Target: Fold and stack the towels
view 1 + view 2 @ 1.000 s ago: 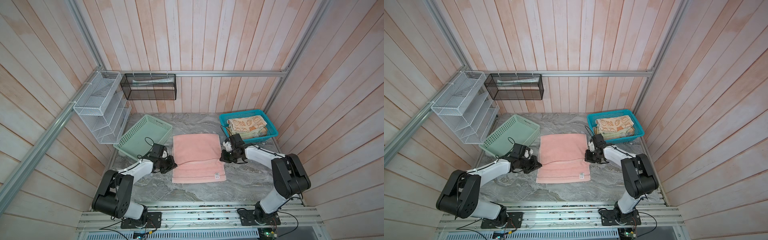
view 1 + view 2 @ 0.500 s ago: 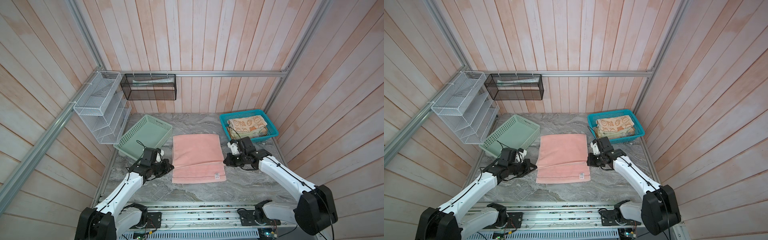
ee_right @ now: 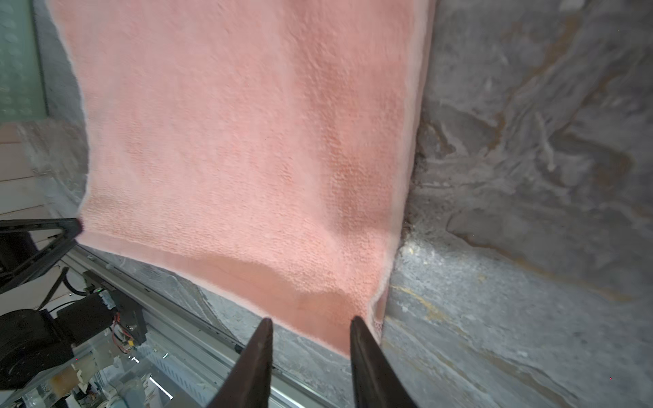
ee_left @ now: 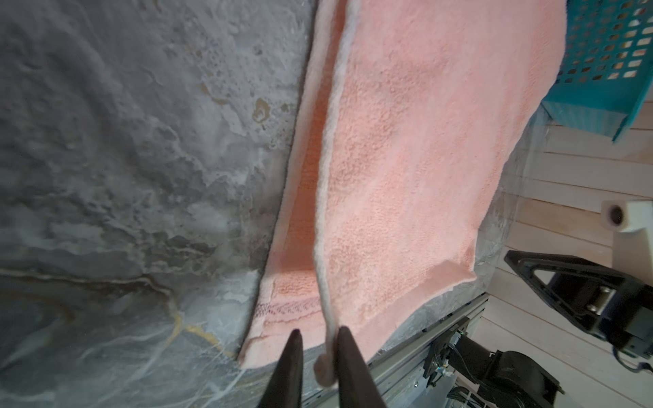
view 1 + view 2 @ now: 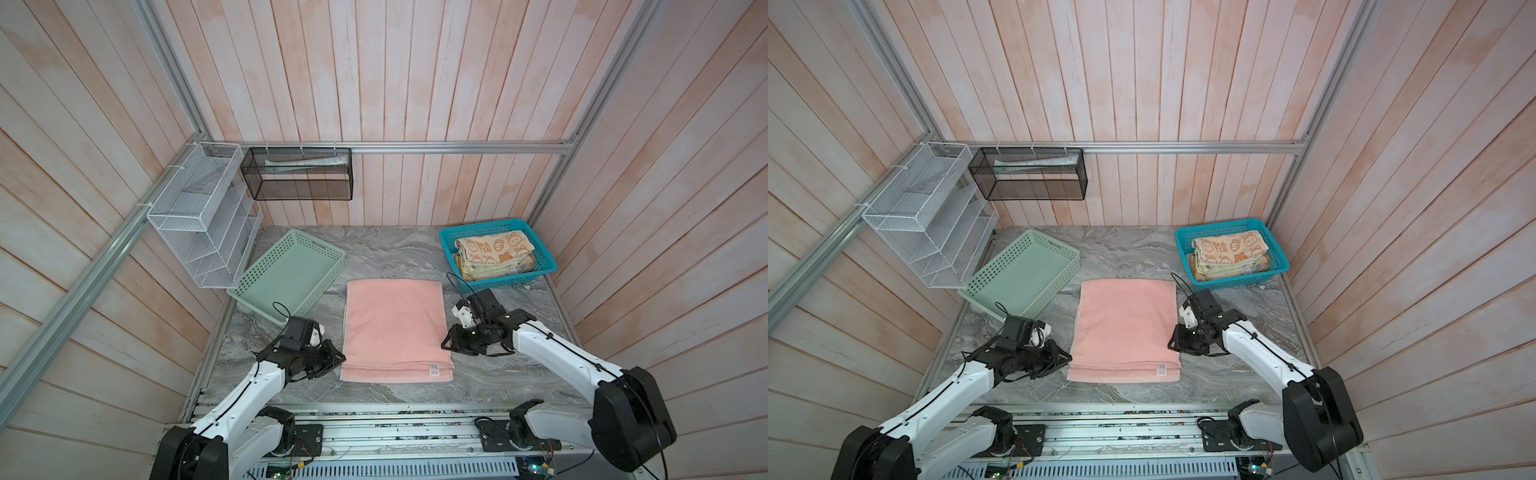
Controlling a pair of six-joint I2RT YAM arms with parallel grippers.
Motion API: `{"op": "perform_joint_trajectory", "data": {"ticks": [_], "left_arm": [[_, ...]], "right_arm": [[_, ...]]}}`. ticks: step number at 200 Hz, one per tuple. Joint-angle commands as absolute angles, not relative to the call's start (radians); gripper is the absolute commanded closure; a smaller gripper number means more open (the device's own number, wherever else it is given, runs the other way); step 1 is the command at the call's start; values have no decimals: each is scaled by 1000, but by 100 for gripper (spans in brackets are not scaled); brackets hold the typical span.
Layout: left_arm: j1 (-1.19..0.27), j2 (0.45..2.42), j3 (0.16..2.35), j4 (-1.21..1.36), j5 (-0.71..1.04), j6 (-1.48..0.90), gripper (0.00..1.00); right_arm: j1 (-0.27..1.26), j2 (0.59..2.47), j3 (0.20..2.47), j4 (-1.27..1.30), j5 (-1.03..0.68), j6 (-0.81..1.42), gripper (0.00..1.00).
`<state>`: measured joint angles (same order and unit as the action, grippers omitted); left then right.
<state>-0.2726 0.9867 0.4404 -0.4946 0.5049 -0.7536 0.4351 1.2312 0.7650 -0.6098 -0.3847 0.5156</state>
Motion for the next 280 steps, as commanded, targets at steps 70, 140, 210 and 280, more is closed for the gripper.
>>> {"op": "perform_joint_trajectory", "data": {"ticks": [70, 140, 210, 280], "left_arm": [[-266, 971, 524, -584, 438, -744, 62], [-321, 1059, 407, -432, 532, -848, 60], [-323, 1115, 359, -340, 540, -867, 53], [-324, 1128, 384, -311, 560, -871, 88]], "right_arm": [[521, 1352, 751, -618, -337, 549, 54], [525, 1223, 576, -508, -358, 701, 39], [524, 1312, 568, -426, -385, 691, 38], [524, 1346, 611, -448, -366, 668, 62]]}}
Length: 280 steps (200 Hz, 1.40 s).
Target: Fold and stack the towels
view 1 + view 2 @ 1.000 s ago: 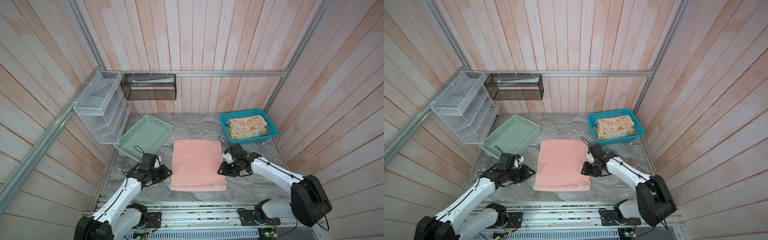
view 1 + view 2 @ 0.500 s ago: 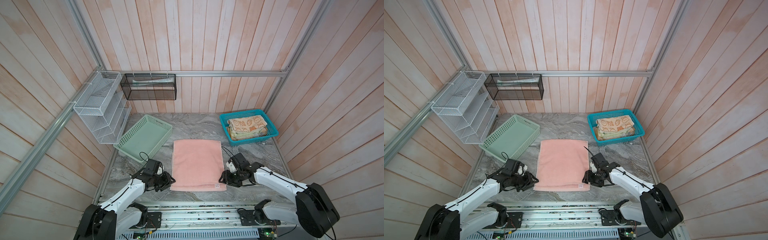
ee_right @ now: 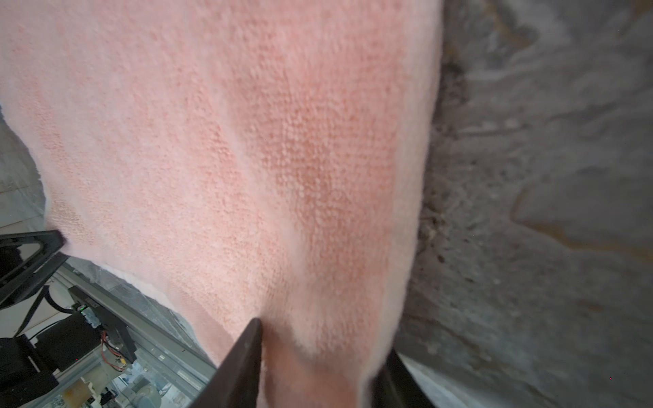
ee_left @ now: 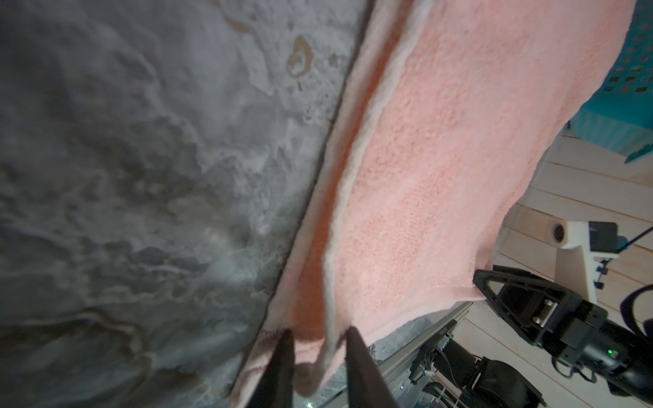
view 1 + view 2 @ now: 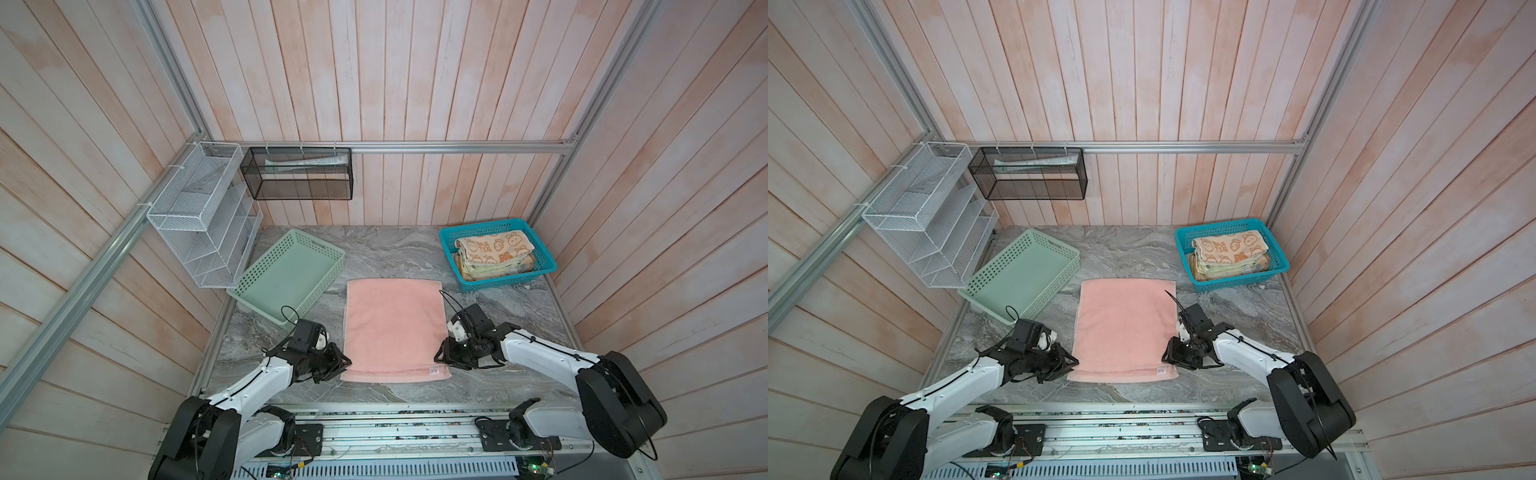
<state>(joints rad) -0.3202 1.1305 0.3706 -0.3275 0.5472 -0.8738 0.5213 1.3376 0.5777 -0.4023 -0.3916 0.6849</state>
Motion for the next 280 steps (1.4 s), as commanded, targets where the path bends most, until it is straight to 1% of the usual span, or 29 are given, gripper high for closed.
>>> {"op": "perform_joint_trajectory", "data": {"ticks": [1, 12, 28, 41, 47, 66, 103, 123, 145, 189, 203, 214, 235, 261, 280], "left_arm": [[-324, 1128, 385, -312, 560, -871, 88], [-322, 1124, 393, -321, 559, -868, 92], [-322, 1123, 400, -333, 557, -864, 92], [-322, 1122, 400, -331, 558, -864, 97], [-322, 1123, 400, -332, 558, -864, 100], [-322, 1121, 402, -334, 560, -864, 100], [-322, 1117, 408, -345, 558, -861, 100], [-320, 1108, 428, -358, 558, -855, 100], [-293, 1099, 509, -419, 555, -811, 100], [-240, 1096, 767, -588, 552, -700, 100], [-238, 1078, 841, -653, 539, -680, 100], [-239, 1049, 872, -692, 529, -680, 100], [-238, 980, 850, -738, 520, -699, 100], [-239, 923, 707, -720, 547, -737, 100], [-240, 889, 607, -690, 567, -776, 100]], "right_arm": [[524, 1346, 612, -451, -366, 668, 62], [524, 1334, 630, -487, -352, 659, 60], [525, 1319, 645, -532, -335, 649, 49], [524, 1306, 645, -549, -334, 646, 48], [524, 1303, 644, -550, -338, 644, 51], [524, 1298, 645, -554, -346, 647, 61], [525, 1300, 660, -561, -353, 641, 89], [525, 1301, 690, -582, -347, 631, 100], [515, 1307, 779, -630, -328, 597, 100], [459, 1319, 1093, -838, -251, 474, 100], [457, 1303, 1185, -903, -234, 465, 100], [460, 1278, 1214, -932, -242, 478, 100], [477, 1200, 1136, -899, -304, 540, 100], [517, 1139, 909, -776, -396, 623, 100], [559, 1130, 799, -720, -414, 664, 100]]}}
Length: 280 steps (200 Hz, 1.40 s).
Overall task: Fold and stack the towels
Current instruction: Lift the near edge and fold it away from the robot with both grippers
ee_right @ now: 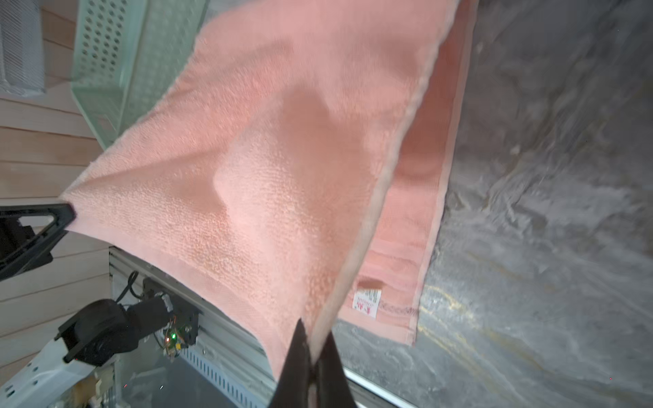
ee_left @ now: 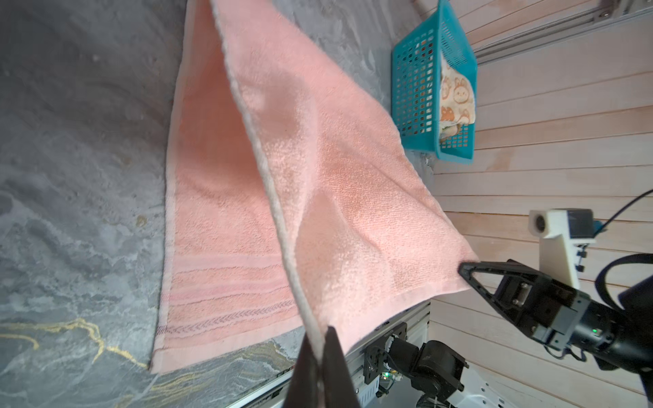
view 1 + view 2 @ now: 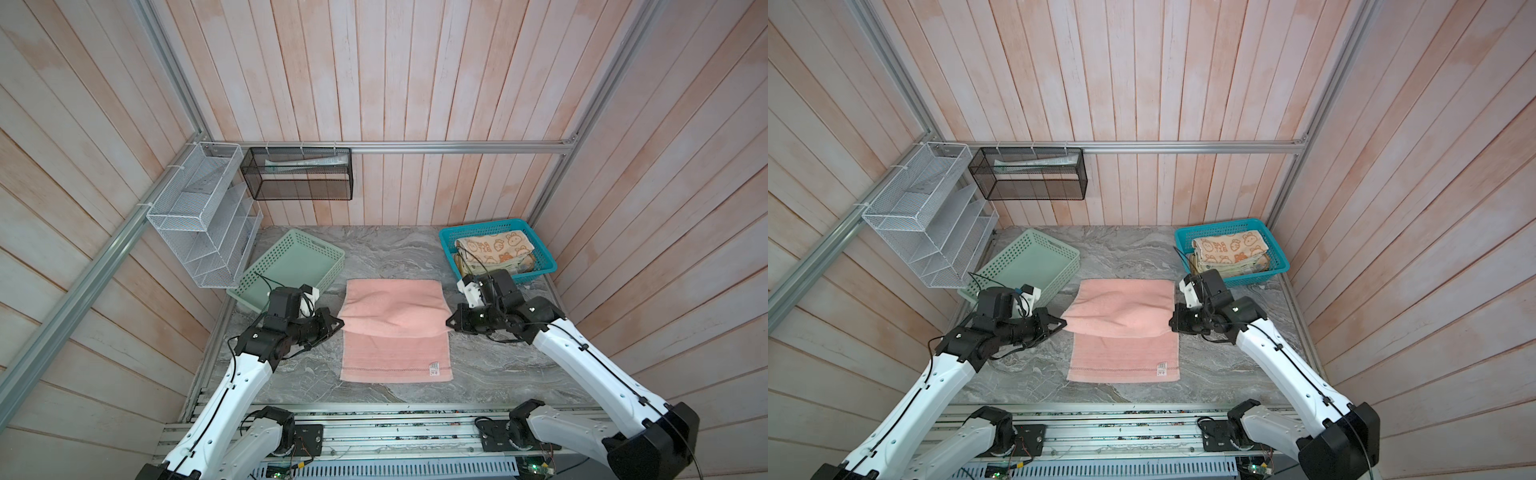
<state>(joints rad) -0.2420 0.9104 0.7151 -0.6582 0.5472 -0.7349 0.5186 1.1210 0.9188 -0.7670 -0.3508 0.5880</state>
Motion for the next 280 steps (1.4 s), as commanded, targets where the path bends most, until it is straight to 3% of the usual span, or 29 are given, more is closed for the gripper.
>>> {"op": "perform_joint_trajectory", "data": {"ticks": [1, 56, 88, 138, 165, 194, 242, 269, 280], "left_arm": [[-240, 888, 604, -689, 568, -778, 100], [-240, 848, 471, -642, 586, -819, 100], [-240, 868, 530, -667, 569, -789, 100], [-238, 856, 800, -885, 501, -727, 100], [-250, 809, 715, -946, 500, -744, 100], [-288, 791, 543, -831, 551, -828, 100], [-357, 834, 358, -633, 560, -926, 100], [-356, 805, 337, -659, 549, -930, 100], [-356, 786, 341, -680, 542, -933, 91]], "right_arm": [[560, 1129, 792, -718, -415, 666, 100], [572, 1152, 686, -654, -393, 668, 100], [549, 1163, 814, -736, -336, 606, 100], [507, 1105, 1161, -1003, -252, 566, 100], [572, 1042, 962, -924, -342, 659, 100], [611, 1076, 695, -729, -432, 708, 100], [613, 1200, 595, -643, -411, 664, 100], [612, 1176, 600, -678, -382, 666, 86], [611, 1163, 617, -704, -367, 662, 81]]}}
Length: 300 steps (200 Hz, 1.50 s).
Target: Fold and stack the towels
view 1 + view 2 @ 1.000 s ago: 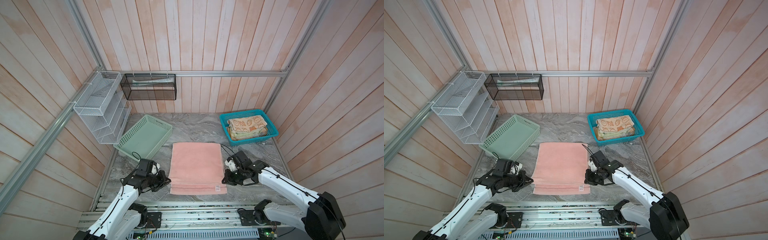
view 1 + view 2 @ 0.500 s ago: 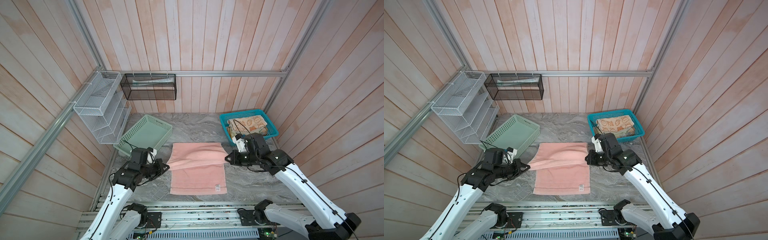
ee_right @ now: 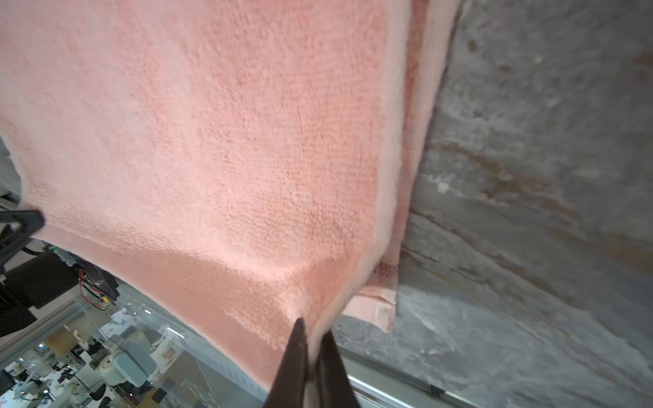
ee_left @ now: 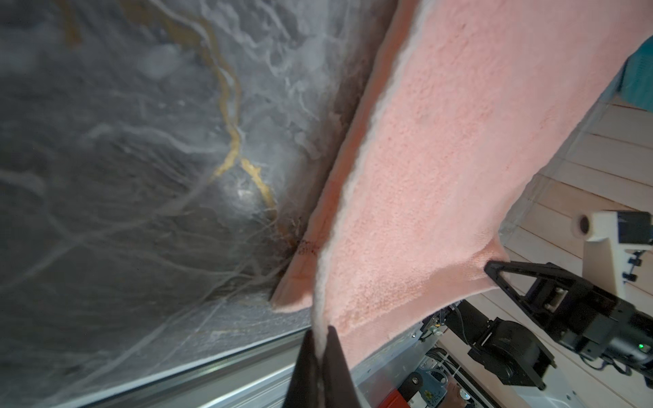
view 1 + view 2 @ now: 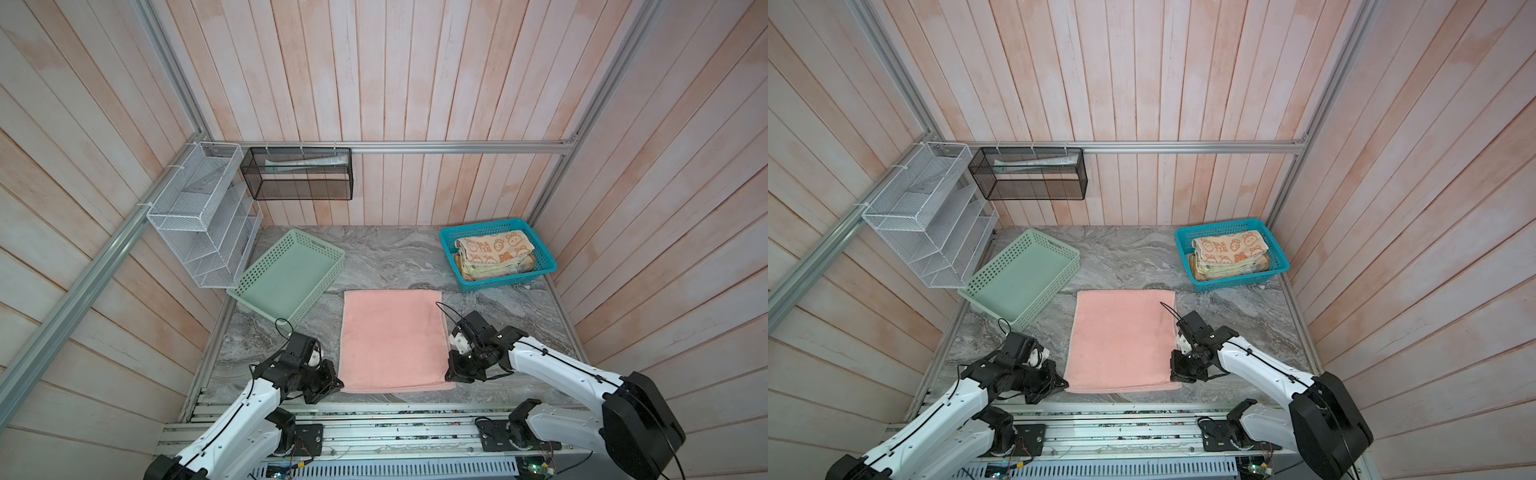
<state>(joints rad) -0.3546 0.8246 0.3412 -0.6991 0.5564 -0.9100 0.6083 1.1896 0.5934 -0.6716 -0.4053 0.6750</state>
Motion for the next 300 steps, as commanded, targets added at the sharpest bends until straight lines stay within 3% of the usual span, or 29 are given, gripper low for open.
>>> {"op": "perform_joint_trajectory", "data": {"ticks": [1, 17, 35, 80, 109, 130, 161, 205, 300], "left_arm": [[-357, 784, 342, -683, 542, -934, 89], [-357, 766, 363, -726, 529, -922, 69], [-357, 762, 418, -777, 483, -899, 65], [-357, 876, 548, -742, 442, -808, 66], [-357, 1022, 696, -781, 262, -634, 63], [-356, 1126, 749, -664, 183, -574, 60], [-351, 1352, 834, -388, 189, -517, 55], [-310, 1666, 1022, -222, 157, -463, 47], [-244, 1892, 1132, -129, 264, -405, 46]], "right_arm": [[612, 1163, 618, -705, -366, 661, 80], [612, 1157, 656, -750, -340, 654, 59], [611, 1169, 732, -826, -284, 640, 48], [612, 1256, 907, -807, -164, 578, 48], [581, 1397, 968, -623, -18, 475, 51], [481, 1539, 1047, -503, -20, 391, 56], [391, 1737, 1205, -434, -13, 304, 56], [382, 1896, 1325, -434, -92, 258, 52], [383, 2044, 1404, -467, -77, 225, 47]]}}
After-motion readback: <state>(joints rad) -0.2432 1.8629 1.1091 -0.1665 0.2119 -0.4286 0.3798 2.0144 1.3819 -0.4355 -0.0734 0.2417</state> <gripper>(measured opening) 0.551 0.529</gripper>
